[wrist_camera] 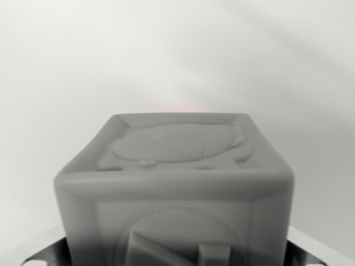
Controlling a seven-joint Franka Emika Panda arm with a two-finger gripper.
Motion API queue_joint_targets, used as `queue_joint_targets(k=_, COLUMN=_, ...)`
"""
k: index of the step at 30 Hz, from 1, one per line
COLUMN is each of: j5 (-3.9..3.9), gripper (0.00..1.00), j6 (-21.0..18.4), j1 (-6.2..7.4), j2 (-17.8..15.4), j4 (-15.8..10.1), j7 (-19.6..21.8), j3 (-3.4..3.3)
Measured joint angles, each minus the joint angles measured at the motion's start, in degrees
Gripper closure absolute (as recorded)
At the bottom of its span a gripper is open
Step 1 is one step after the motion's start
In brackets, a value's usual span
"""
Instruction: Destack cube
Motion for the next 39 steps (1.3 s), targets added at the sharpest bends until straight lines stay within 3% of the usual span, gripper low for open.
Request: queue_joint_targets(k=39, j5=1.4, gripper=1.0, j6=0.18, j1=5.94, j2=9.75, j4=9.65, j7=26.82, j3=0.17)
